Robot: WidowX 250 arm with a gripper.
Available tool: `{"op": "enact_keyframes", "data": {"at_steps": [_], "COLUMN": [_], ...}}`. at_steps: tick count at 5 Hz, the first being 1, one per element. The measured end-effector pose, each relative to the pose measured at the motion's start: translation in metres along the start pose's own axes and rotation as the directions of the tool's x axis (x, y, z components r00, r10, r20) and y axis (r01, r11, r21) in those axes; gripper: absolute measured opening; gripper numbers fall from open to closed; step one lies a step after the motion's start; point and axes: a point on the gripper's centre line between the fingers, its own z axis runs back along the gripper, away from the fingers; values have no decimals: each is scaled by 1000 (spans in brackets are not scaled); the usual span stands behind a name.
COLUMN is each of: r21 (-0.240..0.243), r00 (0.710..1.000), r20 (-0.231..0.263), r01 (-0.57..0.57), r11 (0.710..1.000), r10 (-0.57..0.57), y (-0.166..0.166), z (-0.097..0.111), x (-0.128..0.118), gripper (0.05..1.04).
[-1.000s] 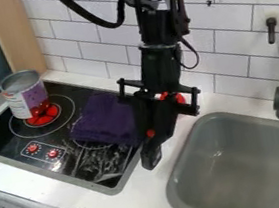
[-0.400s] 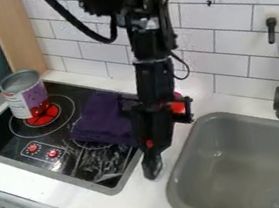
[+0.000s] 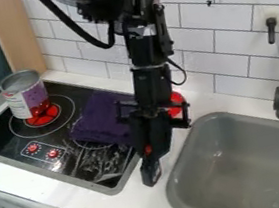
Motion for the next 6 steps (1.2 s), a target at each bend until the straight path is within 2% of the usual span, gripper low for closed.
{"op": "enact_keyframes", "data": {"at_steps": [1,2,3,4,5,6], "r21": [7,29,17,-14,-8,74], "r00": [1000,999,1000,999,993,985], "r20": [-16,-35,-2,39,113,165], "r01": [6,-9,-15,-38,-37,-61], "r11": [1000,1000,1000,999,999,995], "r10": [-6,10,15,39,38,48], "y": [5,12,11,8,6,16], "z": [1,1,11,16,34,47], "x": [-3,-6,-8,-6,-14,-34], "gripper": [347,654,940,1008,1003,1001]}}
